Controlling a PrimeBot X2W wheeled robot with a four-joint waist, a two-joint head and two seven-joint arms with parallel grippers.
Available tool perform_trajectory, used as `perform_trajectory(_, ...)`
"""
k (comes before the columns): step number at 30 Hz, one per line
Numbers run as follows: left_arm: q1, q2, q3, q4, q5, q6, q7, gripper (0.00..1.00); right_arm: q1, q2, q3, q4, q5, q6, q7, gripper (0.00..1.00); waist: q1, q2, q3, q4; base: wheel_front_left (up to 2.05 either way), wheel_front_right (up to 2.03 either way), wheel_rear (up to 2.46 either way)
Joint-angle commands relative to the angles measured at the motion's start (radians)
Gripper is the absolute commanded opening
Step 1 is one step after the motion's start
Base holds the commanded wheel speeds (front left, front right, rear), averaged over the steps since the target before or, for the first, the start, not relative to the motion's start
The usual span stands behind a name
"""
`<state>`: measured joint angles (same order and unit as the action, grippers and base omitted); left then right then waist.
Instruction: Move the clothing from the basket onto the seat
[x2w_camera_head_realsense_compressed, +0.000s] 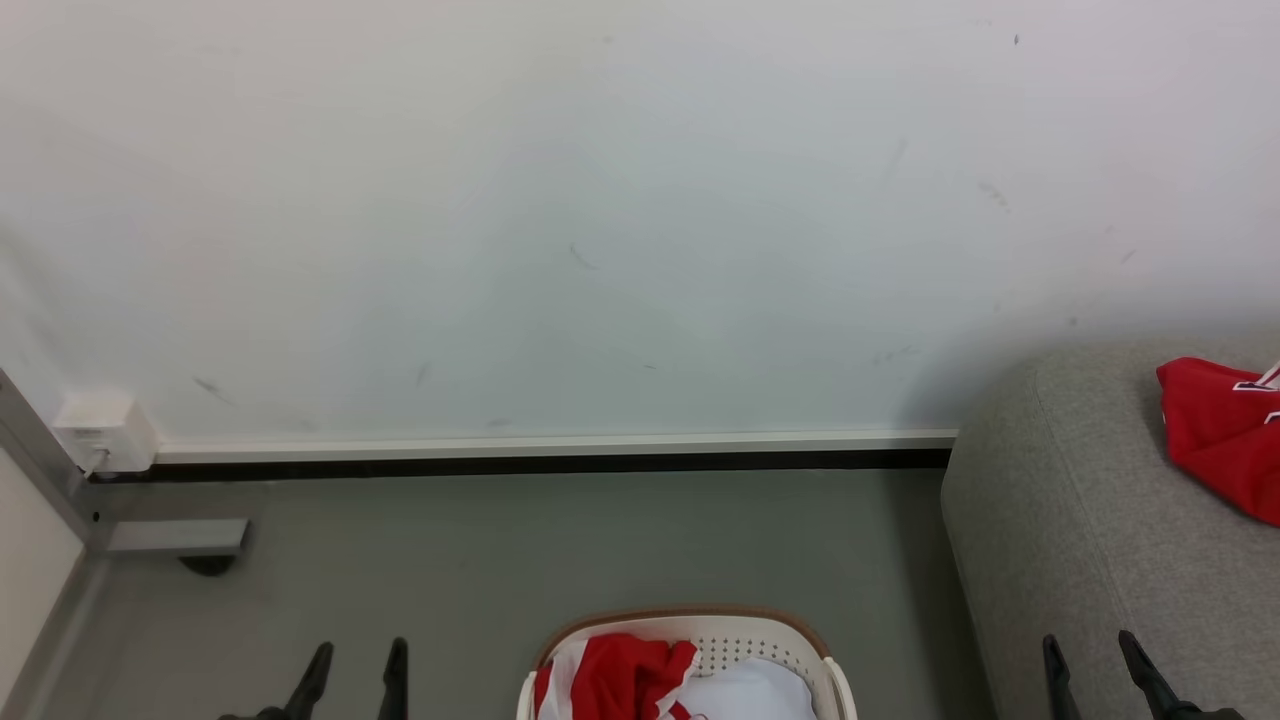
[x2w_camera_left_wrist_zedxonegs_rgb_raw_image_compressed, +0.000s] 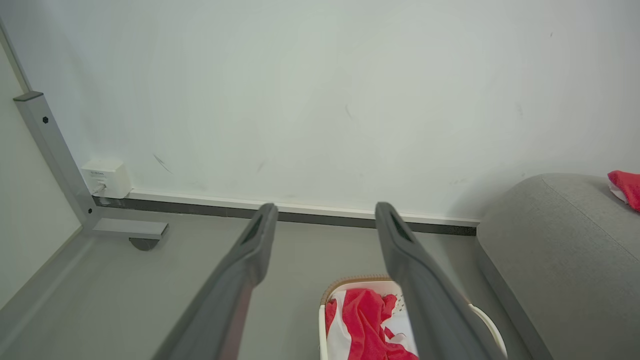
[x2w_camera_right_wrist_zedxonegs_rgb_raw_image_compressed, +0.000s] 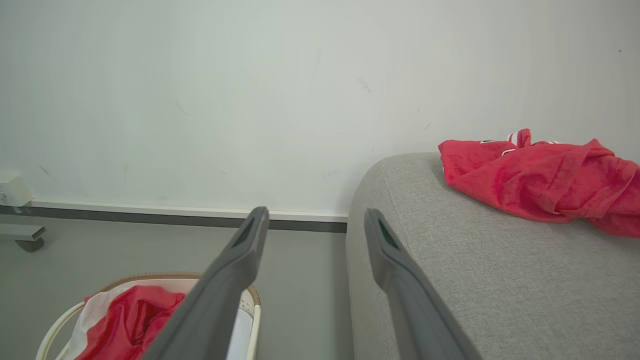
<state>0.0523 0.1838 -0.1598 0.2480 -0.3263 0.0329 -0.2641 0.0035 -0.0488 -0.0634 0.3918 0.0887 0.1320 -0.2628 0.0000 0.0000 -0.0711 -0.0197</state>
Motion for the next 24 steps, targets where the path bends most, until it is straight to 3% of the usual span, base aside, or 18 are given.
perform_trajectory(1,0.012,-0.005,0.013,0.006,0.017,-0.010,0.000,1.00,0.004,-0.003,0.004,0.003,-0.007,-0.003,-0.003,1.00,0.0000,0.0000,-0.001,-0.001,0.00,0.00,0.00)
perform_trajectory(15,-0.023,-0.053,0.060,0.041,0.083,-0.070,-0.001,1.00,-0.028,-0.003,0.022,-0.027,0.009,-0.003,-0.003,1.00,0.0000,0.0000,0.031,-0.039,0.00,0.00,0.00)
perform_trajectory(24,-0.155,-0.054,-0.020,0.135,0.150,-0.101,0.019,1.00,-0.086,-0.003,0.037,-0.085,0.023,-0.003,-0.002,1.00,0.0000,0.0000,0.134,-0.118,0.00,0.00,0.00)
